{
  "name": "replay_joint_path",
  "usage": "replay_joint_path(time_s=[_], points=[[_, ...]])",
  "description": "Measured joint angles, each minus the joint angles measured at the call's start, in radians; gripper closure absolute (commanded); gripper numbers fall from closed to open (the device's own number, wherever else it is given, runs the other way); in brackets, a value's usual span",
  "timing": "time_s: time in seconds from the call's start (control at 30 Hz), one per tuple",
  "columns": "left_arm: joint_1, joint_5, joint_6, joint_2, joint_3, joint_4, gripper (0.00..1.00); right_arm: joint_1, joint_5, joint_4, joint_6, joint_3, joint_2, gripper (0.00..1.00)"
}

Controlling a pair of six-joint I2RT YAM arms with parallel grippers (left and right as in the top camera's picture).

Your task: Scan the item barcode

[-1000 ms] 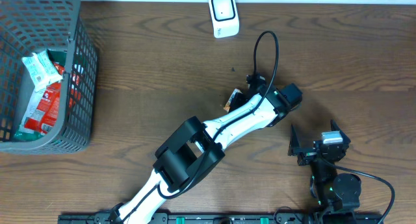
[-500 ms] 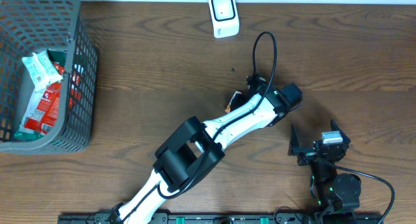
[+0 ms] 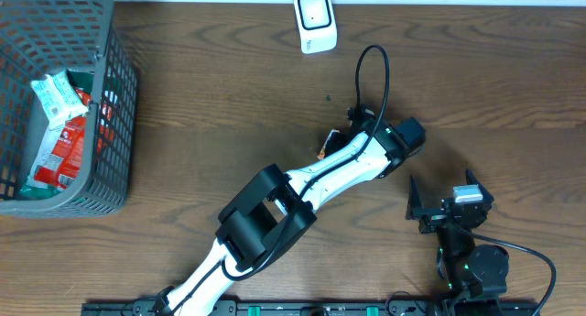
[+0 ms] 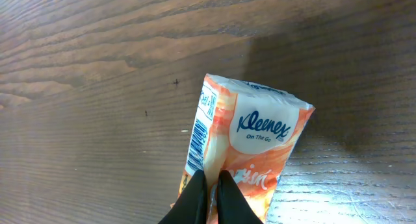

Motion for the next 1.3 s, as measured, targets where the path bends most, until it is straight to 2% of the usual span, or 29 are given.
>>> replay_joint_path(time_s=[0.17,0.47,0.93,1.23,1.3], points=[[0.000,-0.006,0.040,0.000,0.000,0.009,0.93,0.000,0.000,0.000,0.000,0.000,0.000,0.01],[0.000,-0.134,0.081,0.000,0.000,-0.001,0.93,0.000,0.000,0.000,0.000,0.000,0.000,0.01],[0.000,-0.104,0.081,0.000,0.000,-0.001,0.92,0.000,0.000,0.000,0.000,0.000,0.000,0.01],[0.000,-0.049,0.081,0.000,0.000,-0.001,0.83,0.000,0.000,0.000,0.000,0.000,0.000,0.01],[0.000,-0.045,0.082,0.000,0.000,-0.001,0.74,0.000,0.000,0.000,0.000,0.000,0.000,0.01]])
